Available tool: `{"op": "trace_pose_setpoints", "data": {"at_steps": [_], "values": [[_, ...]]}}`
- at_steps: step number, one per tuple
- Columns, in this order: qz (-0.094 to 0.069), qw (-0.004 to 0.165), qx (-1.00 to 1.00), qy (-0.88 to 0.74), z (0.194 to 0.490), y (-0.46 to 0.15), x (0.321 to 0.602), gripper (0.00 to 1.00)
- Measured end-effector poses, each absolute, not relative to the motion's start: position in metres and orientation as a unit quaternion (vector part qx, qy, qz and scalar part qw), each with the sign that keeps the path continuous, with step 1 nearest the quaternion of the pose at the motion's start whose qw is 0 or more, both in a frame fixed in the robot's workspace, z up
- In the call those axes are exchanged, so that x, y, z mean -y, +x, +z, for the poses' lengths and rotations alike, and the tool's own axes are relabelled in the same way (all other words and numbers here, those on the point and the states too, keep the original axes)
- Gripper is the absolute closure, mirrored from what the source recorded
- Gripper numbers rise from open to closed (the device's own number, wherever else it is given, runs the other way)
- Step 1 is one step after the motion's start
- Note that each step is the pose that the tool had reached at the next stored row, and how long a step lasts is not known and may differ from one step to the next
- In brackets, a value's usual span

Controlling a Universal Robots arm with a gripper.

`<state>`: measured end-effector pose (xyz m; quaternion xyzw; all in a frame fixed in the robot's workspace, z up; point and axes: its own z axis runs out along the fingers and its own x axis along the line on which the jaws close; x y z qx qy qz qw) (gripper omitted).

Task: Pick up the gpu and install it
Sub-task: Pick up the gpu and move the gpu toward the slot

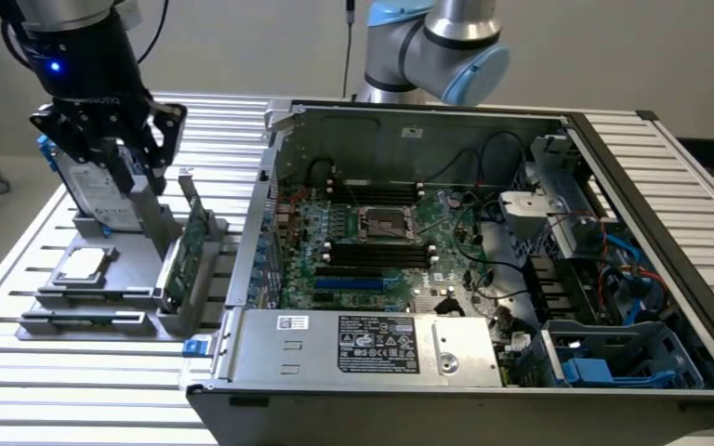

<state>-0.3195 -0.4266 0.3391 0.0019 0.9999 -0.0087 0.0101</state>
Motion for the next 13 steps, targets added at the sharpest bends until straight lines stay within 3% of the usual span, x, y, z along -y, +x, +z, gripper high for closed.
{"op": "trace_pose_setpoints", "data": {"at_steps": [13], "values": [[-0.009, 0.01, -1.0, -0.005, 0.315, -0.319, 0.427, 0.58]]}}
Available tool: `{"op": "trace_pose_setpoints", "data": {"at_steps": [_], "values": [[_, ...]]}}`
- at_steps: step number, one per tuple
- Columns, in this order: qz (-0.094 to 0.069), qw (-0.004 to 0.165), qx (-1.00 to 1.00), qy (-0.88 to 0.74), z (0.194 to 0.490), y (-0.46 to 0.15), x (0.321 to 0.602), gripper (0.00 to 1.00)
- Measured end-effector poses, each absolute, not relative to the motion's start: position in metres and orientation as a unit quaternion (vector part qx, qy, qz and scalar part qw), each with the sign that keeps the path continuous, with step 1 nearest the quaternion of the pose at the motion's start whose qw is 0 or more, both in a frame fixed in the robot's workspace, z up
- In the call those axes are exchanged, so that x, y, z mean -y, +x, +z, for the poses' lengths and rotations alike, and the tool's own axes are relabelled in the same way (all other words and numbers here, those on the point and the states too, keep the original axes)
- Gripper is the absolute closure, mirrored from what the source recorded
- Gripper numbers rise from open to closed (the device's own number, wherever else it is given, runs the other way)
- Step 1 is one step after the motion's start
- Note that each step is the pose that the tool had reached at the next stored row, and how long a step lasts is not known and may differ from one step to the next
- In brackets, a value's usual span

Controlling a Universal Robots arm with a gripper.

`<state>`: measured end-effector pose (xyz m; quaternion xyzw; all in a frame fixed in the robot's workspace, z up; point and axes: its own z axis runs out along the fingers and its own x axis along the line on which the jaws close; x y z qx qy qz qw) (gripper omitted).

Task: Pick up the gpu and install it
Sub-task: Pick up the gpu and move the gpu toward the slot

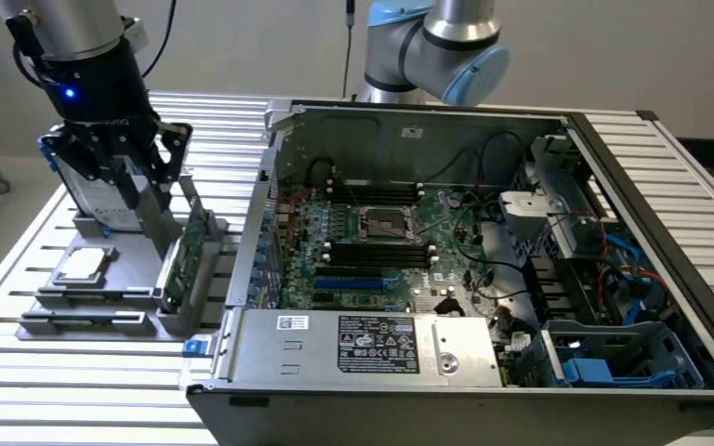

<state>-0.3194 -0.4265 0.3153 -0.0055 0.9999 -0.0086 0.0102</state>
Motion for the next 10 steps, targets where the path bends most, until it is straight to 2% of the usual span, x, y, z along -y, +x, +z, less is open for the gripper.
{"op": "trace_pose_setpoints", "data": {"at_steps": [10], "values": [[-0.009, 0.01, -1.0, -0.005, 0.297, -0.318, 0.427, 0.58]]}}
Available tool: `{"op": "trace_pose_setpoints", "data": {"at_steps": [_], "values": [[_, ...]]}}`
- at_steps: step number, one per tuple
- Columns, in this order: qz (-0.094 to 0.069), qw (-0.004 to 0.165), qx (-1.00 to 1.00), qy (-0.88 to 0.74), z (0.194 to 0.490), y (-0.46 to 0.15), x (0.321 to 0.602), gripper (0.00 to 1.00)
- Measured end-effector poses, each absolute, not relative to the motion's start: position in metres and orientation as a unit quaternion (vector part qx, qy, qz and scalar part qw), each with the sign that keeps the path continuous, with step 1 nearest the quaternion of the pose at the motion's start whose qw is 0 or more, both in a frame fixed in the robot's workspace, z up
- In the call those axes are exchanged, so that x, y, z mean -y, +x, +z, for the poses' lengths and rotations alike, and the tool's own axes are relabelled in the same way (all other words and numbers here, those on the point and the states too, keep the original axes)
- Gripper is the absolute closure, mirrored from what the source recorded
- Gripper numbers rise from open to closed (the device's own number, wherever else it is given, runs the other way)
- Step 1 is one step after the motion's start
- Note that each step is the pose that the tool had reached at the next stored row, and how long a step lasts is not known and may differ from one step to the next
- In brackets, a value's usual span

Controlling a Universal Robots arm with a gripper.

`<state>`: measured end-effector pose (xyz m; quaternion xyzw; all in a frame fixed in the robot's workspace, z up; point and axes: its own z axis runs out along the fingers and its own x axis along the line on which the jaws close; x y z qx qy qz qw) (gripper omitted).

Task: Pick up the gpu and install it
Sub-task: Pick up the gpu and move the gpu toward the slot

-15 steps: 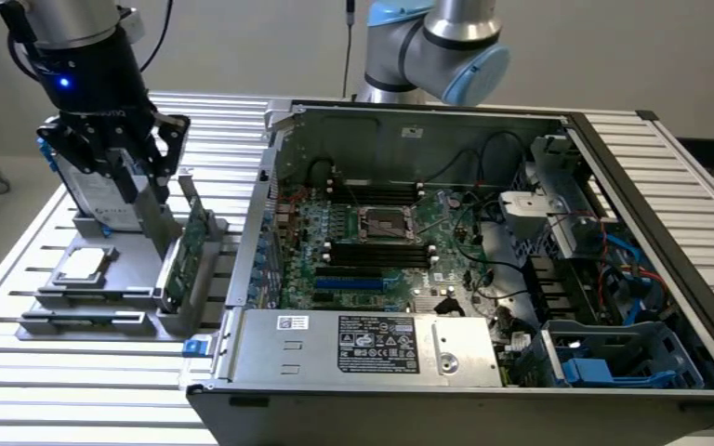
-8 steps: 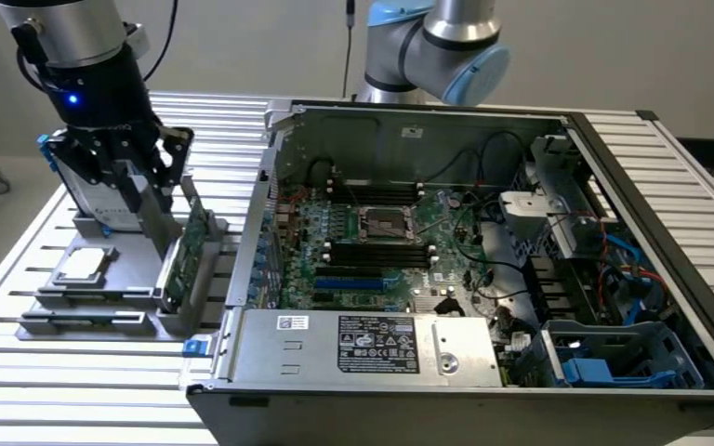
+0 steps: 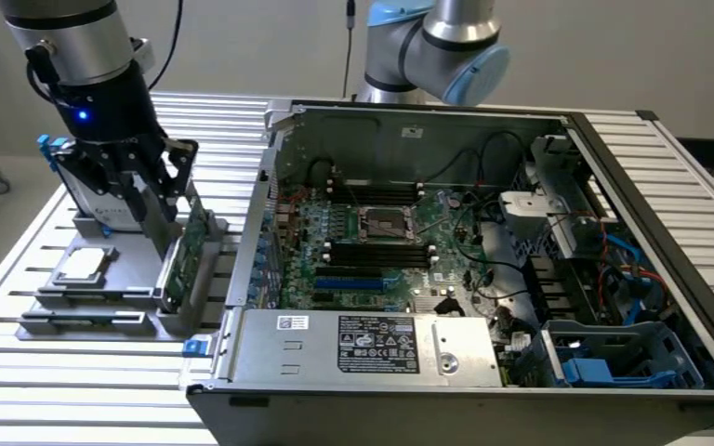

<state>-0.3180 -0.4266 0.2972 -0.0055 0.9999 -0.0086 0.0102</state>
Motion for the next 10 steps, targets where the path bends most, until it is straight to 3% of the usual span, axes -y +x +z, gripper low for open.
{"op": "trace_pose_setpoints", "data": {"at_steps": [10], "values": [[-0.009, 0.01, -1.0, -0.006, 0.279, -0.314, 0.427, 0.58]]}}
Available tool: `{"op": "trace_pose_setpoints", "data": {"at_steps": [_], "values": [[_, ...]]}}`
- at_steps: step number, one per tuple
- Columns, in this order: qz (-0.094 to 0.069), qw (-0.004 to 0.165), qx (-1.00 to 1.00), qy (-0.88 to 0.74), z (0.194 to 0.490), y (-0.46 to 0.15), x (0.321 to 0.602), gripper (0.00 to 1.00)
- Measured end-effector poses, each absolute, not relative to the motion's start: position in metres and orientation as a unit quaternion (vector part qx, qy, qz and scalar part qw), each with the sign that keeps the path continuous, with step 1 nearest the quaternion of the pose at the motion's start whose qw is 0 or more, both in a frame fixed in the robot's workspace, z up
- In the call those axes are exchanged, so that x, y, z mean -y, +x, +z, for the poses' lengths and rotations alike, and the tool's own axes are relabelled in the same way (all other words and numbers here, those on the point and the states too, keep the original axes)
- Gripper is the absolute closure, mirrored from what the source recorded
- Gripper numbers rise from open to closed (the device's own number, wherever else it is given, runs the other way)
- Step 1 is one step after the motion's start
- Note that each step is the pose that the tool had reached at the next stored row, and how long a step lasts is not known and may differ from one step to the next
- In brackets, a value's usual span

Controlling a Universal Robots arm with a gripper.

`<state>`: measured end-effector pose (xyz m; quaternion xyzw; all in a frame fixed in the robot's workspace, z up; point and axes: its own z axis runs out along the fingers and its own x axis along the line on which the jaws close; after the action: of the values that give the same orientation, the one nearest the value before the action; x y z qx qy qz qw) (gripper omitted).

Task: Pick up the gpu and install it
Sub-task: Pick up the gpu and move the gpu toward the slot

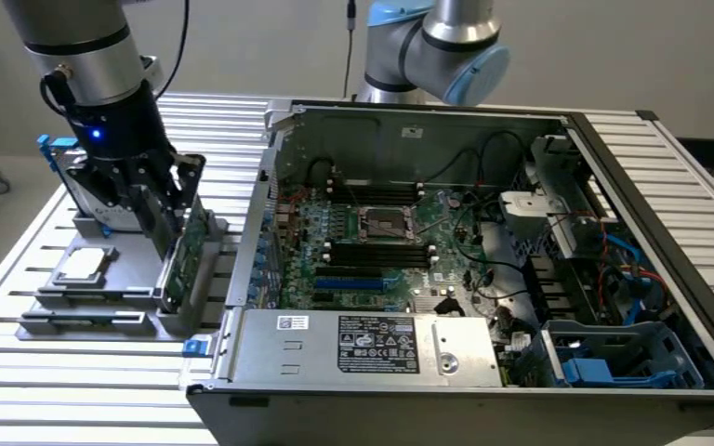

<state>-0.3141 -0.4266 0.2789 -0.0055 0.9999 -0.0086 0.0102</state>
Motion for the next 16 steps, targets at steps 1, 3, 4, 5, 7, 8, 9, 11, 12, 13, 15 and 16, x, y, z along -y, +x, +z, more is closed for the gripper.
{"op": "trace_pose_setpoints", "data": {"at_steps": [1, 3, 4, 5, 7, 8, 9, 11, 12, 13, 15, 16], "values": [[-0.009, 0.01, -1.0, -0.006, 0.277, -0.314, 0.427, 0.58], [-0.009, 0.01, -1.0, -0.005, 0.273, -0.312, 0.427, 0.58], [-0.009, 0.01, -1.0, -0.005, 0.272, -0.311, 0.427, 0.58], [-0.009, 0.01, -1.0, -0.005, 0.27, -0.311, 0.427, 0.58], [-0.009, 0.01, -1.0, -0.005, 0.266, -0.31, 0.427, 0.58], [-0.009, 0.01, -1.0, -0.006, 0.264, -0.309, 0.428, 0.58], [-0.009, 0.01, -1.0, -0.005, 0.263, -0.309, 0.429, 0.58], [-0.009, 0.01, -1.0, -0.005, 0.259, -0.309, 0.43, 0.58], [-0.009, 0.011, -1.0, -0.005, 0.257, -0.309, 0.43, 0.58], [-0.009, 0.011, -1.0, -0.005, 0.255, -0.309, 0.431, 0.58], [-0.009, 0.011, -1.0, -0.005, 0.252, -0.309, 0.431, 0.58], [-0.009, 0.011, -1.0, -0.005, 0.25, -0.309, 0.431, 0.58]]}}
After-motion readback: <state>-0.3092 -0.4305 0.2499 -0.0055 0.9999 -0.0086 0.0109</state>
